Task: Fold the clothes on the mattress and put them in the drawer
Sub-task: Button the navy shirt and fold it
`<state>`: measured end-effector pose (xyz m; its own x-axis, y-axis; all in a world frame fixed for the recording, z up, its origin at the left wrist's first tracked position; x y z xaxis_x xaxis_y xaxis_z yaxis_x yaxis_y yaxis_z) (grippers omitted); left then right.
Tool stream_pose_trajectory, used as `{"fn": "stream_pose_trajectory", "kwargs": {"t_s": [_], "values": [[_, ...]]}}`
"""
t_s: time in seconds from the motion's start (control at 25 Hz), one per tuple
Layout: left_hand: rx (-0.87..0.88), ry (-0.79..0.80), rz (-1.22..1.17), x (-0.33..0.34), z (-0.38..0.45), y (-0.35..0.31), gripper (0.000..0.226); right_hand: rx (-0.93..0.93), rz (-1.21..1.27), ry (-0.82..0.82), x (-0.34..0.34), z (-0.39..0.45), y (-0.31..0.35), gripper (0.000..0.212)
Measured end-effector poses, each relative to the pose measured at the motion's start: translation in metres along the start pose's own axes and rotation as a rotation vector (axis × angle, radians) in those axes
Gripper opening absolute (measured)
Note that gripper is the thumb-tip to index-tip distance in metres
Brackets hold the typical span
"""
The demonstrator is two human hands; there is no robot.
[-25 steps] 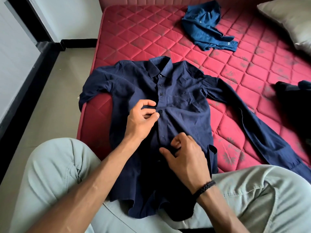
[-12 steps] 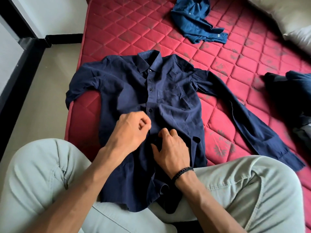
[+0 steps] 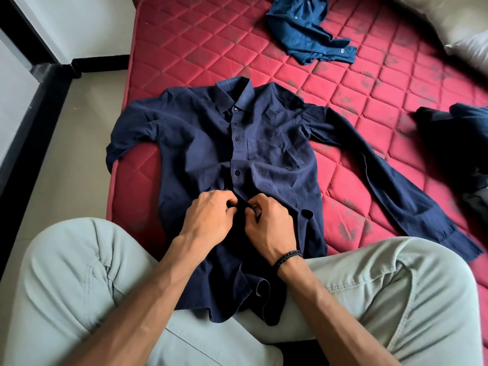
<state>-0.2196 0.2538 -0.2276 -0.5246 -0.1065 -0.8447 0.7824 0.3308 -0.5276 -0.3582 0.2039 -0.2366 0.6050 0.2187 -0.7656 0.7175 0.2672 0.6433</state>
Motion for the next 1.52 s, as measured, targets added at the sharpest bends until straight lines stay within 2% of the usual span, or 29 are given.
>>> {"fn": "stream_pose_trajectory", "kwargs": {"t_s": [0.16, 0.44, 0.64, 0.76, 0.88, 1.04, 1.12, 1.32, 1.52], "values": [[0.029, -0.023, 0.064, -0.003, 0.002, 0.0, 0.007, 0.098, 0.195, 0.008, -0.003, 0.003, -0.009, 0.009], [0.042, -0.017, 0.079, -0.006, 0.002, 0.0, 0.017, 0.123, 0.144, 0.146, 0.007, 0.003, -0.014, 0.015], [-0.004, -0.037, 0.069, -0.009, 0.001, -0.002, 0.014, 0.035, 0.034, 0.232, 0.012, 0.003, -0.009, 0.008], [-0.036, -0.044, -0.022, -0.01, -0.002, 0.0, 0.012, -0.025, 0.046, 0.206, 0.013, 0.003, -0.002, 0.011], [-0.071, -0.051, -0.138, -0.006, 0.004, 0.013, 0.013, 0.006, 0.123, 0.12, 0.01, 0.004, 0.001, 0.014], [-0.17, 0.039, -0.47, 0.009, 0.008, 0.018, 0.019, 0.072, 0.265, 0.038, 0.002, 0.007, -0.008, 0.013], [-0.197, 0.067, -0.599, 0.013, 0.006, 0.018, 0.02, 0.107, 0.297, 0.047, 0.002, 0.009, -0.014, 0.01], [-0.271, 0.004, -0.651, 0.008, 0.001, 0.024, 0.012, 0.132, 0.413, 0.09, 0.004, 0.01, -0.015, 0.01], [-0.283, 0.007, -0.709, 0.008, 0.0, 0.022, 0.01, 0.096, 0.403, 0.084, 0.0, 0.01, -0.012, 0.009]]}}
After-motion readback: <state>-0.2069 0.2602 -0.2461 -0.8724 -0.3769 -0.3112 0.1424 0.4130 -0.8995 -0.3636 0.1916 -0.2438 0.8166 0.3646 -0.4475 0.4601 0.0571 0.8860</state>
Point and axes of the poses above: each hand's wrist, its own z-axis towards the middle knuckle, its own x-axis out of the palm, y = z × x, the point moved 10 cm from there along z, towards the middle knuckle, and after that the axes turned 2 degrees about x, right-handed, at the moved point
